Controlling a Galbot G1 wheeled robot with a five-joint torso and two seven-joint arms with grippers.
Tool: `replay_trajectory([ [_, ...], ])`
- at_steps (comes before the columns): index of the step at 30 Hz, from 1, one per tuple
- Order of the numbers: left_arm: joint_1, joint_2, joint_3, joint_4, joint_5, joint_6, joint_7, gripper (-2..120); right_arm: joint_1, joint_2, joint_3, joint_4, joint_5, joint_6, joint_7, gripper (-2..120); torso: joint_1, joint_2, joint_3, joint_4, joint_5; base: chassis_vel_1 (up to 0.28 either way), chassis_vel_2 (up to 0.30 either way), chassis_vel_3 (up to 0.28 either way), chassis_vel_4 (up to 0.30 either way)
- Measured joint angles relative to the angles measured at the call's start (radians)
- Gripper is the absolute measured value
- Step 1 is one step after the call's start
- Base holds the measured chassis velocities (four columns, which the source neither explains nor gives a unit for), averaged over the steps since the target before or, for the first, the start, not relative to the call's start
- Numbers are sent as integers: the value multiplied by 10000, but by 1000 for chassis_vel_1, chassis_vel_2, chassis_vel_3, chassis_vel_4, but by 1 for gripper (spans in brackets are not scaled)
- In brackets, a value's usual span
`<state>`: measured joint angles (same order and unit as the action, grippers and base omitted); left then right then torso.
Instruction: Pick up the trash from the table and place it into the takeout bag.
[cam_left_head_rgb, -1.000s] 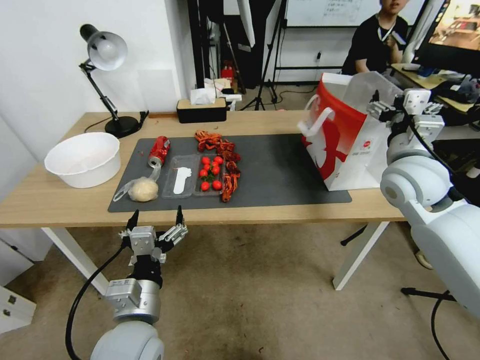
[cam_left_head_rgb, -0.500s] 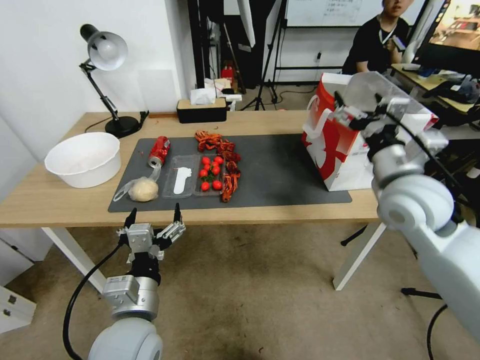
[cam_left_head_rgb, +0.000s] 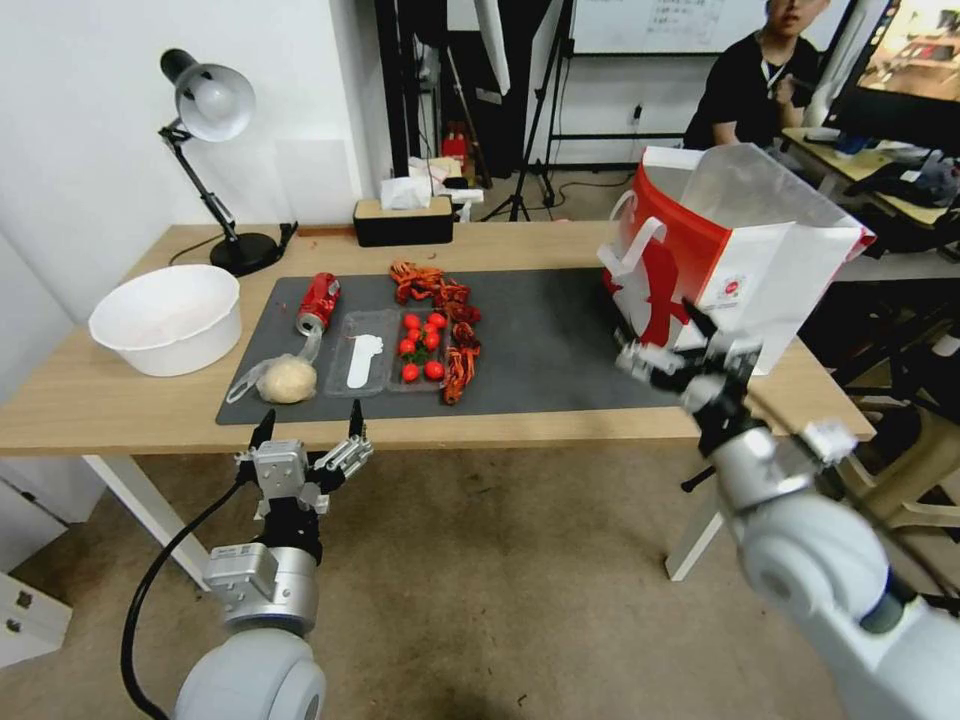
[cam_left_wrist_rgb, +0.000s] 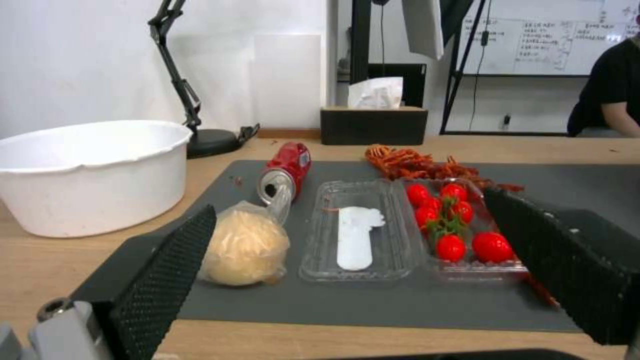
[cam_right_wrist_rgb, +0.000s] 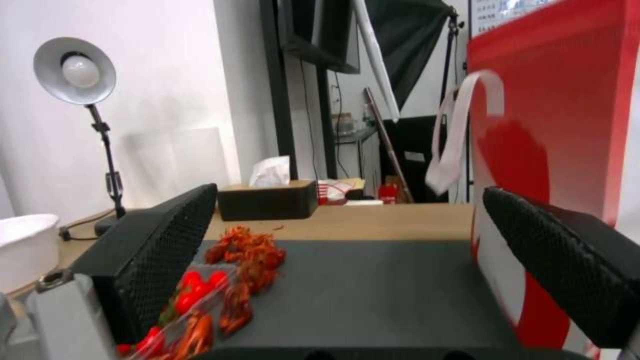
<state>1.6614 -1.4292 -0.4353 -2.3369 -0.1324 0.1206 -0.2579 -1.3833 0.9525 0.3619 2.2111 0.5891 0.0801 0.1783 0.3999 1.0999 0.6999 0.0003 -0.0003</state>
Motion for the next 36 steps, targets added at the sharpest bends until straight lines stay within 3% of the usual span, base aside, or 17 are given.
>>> replay_trajectory([
  [5,0,12,-9,5,-32,-16,4,100,-881,654,-55,-81,-799,543,-200,100,-1,0,0,-3,4,0,0,0,0],
  [7,62,23,-23,33,-49,-93,6,100,-1847,1091,-60,-300,-1439,1214,-427,100,-1,1,-1,-2,2,0,0,0,0],
  [16,118,2,-6,104,-57,-201,9,100,-3196,1535,104,-754,-1960,2260,-622,100,0,0,1,-2,2,0,0,0,0],
  [36,83,78,-60,179,-85,-354,-64,100,-3415,1570,461,-1250,-1983,2496,-344,100,1,0,1,-3,3,0,0,0,0],
])
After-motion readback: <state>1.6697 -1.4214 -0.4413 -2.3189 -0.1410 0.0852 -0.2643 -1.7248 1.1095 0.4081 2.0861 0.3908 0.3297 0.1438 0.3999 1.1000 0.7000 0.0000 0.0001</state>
